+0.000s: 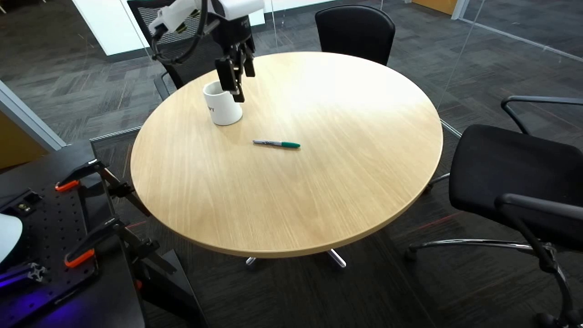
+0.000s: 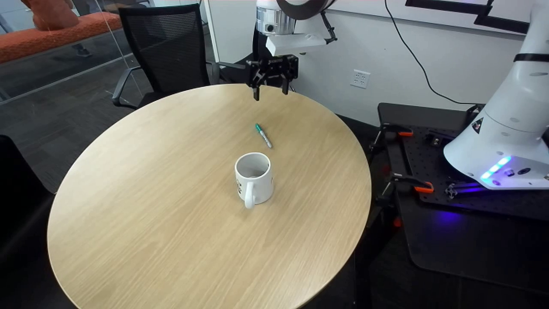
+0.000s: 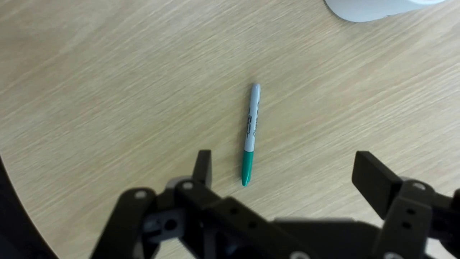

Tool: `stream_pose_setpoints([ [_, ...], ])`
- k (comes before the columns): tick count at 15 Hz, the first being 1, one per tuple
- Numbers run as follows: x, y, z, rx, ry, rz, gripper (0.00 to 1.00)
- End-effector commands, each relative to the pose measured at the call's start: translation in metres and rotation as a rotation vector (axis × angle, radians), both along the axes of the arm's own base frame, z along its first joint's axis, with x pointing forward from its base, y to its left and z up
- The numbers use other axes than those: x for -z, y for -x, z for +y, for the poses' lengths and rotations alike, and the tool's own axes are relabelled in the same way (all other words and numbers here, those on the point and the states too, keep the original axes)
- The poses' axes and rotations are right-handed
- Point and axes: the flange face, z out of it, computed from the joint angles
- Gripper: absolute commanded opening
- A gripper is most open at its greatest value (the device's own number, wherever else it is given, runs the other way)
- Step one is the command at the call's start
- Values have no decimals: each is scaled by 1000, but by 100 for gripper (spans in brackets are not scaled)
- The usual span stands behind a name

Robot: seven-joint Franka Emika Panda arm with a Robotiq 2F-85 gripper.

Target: Put the marker in the mug

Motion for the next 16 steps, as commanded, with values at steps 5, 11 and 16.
stream_pose_setpoints([
  [5,20,-13,8,-3,13,23,100],
  [11,56,-30,5,33,25,30,100],
  [16,89,-46,-2,63,20,-29,100],
])
